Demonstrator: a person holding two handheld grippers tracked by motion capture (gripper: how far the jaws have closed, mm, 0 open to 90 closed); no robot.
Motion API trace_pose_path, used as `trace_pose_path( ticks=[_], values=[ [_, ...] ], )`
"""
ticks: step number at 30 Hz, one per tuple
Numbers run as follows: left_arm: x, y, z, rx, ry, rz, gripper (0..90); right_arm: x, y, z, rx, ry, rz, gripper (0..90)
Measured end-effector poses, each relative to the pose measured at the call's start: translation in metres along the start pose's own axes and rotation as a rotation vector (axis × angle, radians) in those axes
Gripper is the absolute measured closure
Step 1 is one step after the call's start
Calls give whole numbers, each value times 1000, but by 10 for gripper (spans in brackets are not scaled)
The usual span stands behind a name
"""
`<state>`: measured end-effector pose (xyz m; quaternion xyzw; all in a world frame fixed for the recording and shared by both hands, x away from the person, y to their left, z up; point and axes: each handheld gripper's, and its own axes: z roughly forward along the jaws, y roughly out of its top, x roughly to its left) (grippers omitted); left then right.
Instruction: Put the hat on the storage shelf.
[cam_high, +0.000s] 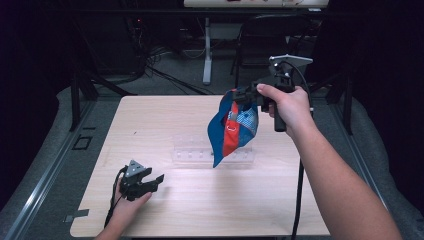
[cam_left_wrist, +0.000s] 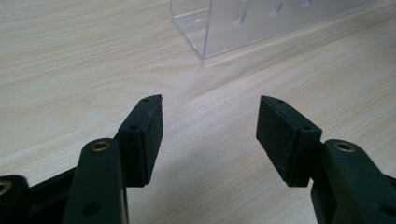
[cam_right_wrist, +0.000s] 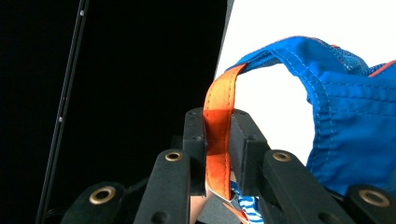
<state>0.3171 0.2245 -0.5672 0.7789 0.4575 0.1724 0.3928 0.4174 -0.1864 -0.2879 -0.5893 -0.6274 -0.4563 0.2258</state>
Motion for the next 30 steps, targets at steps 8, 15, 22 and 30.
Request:
trace_pose_path(
  ticks=[8,15,22,30],
  values=[
    [0,0,0,-6,0,1,419,2,7,9,-23,-15,11,781],
    [0,1,-2,6,1,5,420,1,13,15,-43,-22,15,781],
    [0,0,0,-7,4,2,421,-6,17,14,-62,-36,33,781],
    [0,0,0,-7,6,2,425,-15,19,16,-76,-55,46,781]
  ],
)
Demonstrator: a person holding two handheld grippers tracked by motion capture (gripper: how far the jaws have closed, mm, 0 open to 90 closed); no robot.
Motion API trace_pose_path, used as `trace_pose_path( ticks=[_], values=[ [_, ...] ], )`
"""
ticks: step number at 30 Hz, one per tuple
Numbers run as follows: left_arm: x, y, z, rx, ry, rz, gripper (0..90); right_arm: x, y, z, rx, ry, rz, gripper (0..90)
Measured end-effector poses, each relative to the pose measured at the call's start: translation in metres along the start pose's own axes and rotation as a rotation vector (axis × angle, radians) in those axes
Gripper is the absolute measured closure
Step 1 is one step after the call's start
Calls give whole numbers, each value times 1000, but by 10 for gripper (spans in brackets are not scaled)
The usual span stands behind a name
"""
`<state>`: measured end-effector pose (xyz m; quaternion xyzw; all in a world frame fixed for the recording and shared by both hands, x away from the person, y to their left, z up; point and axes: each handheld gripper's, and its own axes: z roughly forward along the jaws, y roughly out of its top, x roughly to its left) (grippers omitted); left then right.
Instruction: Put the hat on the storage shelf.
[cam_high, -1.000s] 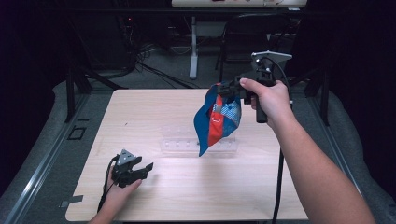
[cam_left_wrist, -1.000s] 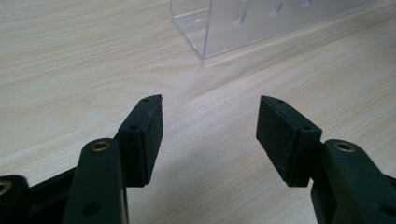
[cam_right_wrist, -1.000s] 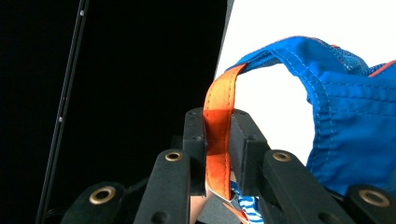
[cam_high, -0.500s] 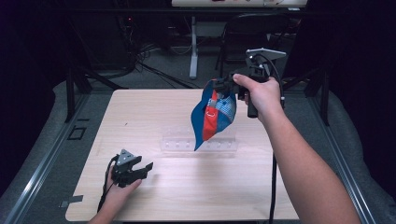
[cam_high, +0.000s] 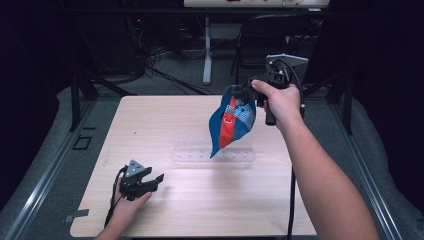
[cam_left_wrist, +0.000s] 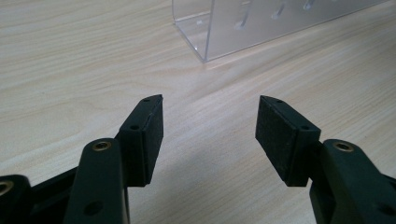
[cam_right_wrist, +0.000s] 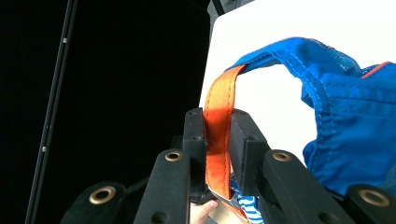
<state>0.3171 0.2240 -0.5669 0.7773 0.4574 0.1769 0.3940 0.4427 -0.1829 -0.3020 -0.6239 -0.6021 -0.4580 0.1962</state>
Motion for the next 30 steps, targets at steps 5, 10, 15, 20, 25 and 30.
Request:
trace_pose_path(
  ticks=[5,10,15,20,25,30],
  values=[
    [0,0,0,0,0,2,424,-5,1,3,-2,6,10,781],
    [0,0,0,-1,0,1,425,-7,3,5,-11,1,16,781],
    [1,0,0,0,-1,0,427,-6,2,11,-1,8,12,780],
    [0,0,0,-1,-2,2,427,-6,0,20,14,4,6,780],
    [1,0,0,1,0,2,427,-9,0,24,17,2,16,780],
    [1,0,0,2,-1,1,427,-14,-1,27,35,-8,15,780]
  ],
)
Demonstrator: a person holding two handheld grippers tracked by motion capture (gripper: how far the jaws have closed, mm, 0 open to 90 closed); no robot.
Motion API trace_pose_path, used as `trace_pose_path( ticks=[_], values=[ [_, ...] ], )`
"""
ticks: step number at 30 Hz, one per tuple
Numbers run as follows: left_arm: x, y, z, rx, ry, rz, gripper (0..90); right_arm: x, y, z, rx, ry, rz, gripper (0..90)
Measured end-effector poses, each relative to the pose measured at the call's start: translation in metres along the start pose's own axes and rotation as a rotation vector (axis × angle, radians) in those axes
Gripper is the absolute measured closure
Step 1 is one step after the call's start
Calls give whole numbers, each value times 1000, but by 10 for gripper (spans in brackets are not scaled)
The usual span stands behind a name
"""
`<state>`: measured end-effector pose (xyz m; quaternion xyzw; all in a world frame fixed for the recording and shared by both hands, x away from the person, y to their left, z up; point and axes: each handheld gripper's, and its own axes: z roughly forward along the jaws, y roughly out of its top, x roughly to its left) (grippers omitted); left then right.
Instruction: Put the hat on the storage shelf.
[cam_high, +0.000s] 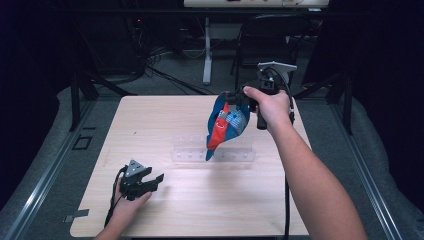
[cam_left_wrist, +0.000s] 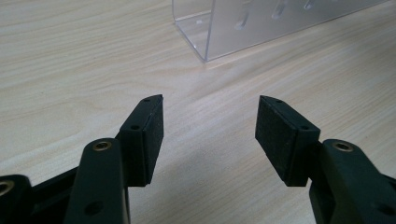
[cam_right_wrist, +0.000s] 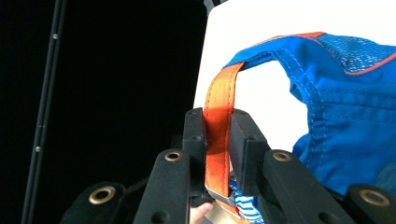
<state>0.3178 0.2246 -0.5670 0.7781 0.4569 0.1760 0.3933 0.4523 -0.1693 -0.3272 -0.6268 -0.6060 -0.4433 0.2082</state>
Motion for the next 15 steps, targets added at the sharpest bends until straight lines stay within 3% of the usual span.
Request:
trace_pose_path(
  ticks=[15],
  values=[
    [1,1,-1,2,-4,-1,428,-17,-4,9,11,-13,15,779]
  ],
)
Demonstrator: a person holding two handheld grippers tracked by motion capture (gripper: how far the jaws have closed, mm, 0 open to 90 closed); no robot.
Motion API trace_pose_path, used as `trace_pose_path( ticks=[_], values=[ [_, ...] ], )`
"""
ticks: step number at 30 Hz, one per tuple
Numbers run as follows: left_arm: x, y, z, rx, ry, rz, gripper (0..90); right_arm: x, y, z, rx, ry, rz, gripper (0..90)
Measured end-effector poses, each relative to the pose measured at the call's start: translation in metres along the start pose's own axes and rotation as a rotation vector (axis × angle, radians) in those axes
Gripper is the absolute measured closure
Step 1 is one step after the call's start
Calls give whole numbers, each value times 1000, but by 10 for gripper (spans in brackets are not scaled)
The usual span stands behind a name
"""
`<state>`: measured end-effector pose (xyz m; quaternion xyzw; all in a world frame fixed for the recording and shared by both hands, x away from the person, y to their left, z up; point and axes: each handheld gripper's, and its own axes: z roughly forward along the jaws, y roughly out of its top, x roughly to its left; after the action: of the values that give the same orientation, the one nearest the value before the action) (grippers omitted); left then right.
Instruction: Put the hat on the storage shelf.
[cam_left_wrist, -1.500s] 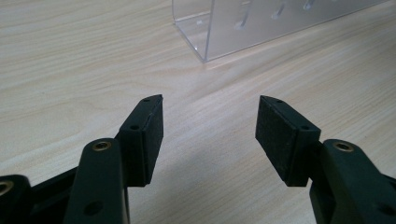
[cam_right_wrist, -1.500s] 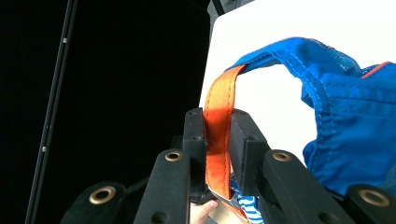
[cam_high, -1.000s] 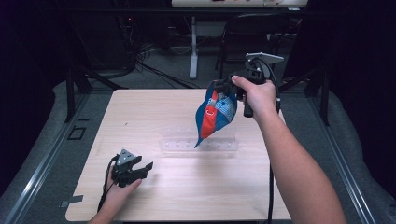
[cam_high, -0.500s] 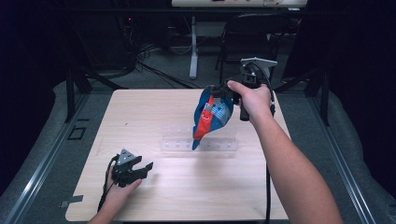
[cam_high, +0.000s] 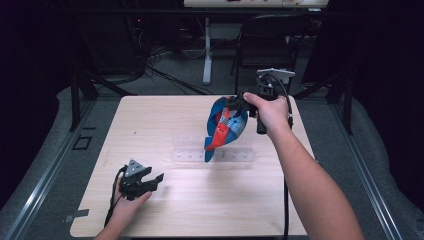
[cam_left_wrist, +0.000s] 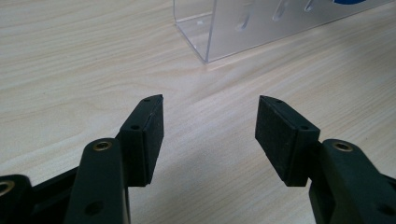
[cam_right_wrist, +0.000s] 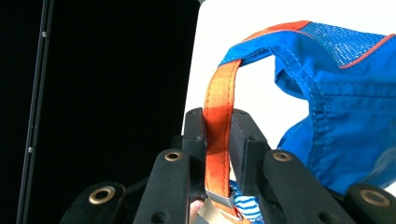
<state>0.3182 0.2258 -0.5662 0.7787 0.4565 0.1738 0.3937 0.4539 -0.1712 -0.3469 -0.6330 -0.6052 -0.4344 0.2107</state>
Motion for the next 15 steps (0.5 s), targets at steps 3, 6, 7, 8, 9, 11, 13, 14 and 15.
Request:
trace_pose_path(
  ticks=[3,6,7,8,9,11,13,14,15],
  values=[
    [0,0,0,0,0,0,429,-2,0,0,3,3,2,778],
    [0,0,0,-1,1,1,429,-4,-1,1,5,2,3,778],
    [0,0,0,-2,0,-3,429,-5,-1,1,4,1,3,778],
    [0,0,0,-2,0,-2,429,-5,-1,2,1,0,4,777],
    [0,0,0,-3,1,-2,429,-7,-1,2,10,-8,-1,777],
    [0,0,0,-2,0,-2,429,-9,-2,3,9,-16,3,777],
    [0,0,0,-9,3,-1,429,-12,-2,4,5,-22,1,777],
    [0,0,0,-8,3,-1,429,-13,-2,4,6,-22,3,777],
    [0,0,0,-8,2,-2,429,-14,-2,5,-3,-22,10,777]
  ],
)
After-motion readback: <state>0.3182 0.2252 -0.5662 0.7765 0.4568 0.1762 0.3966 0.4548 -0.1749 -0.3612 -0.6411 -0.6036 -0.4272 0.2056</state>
